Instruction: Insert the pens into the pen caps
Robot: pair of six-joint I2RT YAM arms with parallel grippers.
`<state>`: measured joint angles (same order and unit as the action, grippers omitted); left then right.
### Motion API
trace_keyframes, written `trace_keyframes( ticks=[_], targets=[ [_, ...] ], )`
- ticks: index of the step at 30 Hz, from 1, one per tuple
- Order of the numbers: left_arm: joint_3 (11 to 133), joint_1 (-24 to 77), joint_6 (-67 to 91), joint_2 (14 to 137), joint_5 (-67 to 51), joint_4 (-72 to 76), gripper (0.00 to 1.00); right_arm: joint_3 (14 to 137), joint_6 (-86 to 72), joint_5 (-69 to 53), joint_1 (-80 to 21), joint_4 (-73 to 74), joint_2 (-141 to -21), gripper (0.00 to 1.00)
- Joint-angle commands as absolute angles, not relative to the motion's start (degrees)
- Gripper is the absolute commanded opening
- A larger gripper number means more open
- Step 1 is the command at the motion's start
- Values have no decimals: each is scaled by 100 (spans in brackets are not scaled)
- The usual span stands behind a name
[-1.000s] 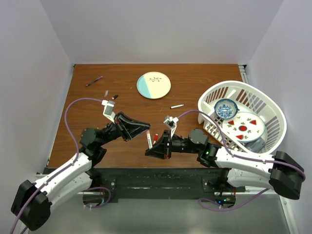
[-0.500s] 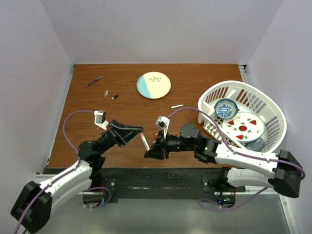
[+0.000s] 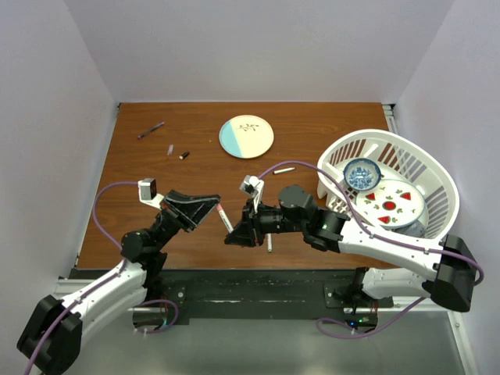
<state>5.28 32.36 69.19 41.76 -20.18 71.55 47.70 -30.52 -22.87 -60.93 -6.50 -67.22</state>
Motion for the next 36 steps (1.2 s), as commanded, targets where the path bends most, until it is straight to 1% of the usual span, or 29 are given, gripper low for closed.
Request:
trace_keyframes(
  ticks=[1,5,10,16,20,23,26,30,36],
  targets=[
    [-404,3524,6908,4139,-3973,6767,0,5949,-2980,-1397,-5546,-2294,-6539,0],
    [-325,3621,6934,4306,-4025,6864,0,6143,-2944,-1467,-5546,-2373,-6653,0],
    [-387,3630,7189,4614,-4323,7418,0,6407,-2839,-1433,-5511,-2417,-6776,0],
    [-167,3647,7084,4342,-4420,6689,0,6916,-2778,-1538,-5335,-2408,-6926,0],
    [-202,3647,7225,4394,-4456,6706,0,7154,-2471,-1547,-5300,-2408,-7031,0],
    [-334,3665,7374,4613,-4403,7004,0,7400,-2452,-1590,-5265,-2434,-7171,0],
    [-361,3665,7663,4912,-4508,7610,0,7646,-2522,-1635,-5230,-2496,-7356,0],
    [-413,3665,7761,5080,-4509,7945,0,7550,-2856,-1793,-5028,-3084,-7479,0],
    [-439,3674,7480,4922,-4482,7445,0,7690,-2988,-1740,-4862,-3146,-7761,0]
  ],
)
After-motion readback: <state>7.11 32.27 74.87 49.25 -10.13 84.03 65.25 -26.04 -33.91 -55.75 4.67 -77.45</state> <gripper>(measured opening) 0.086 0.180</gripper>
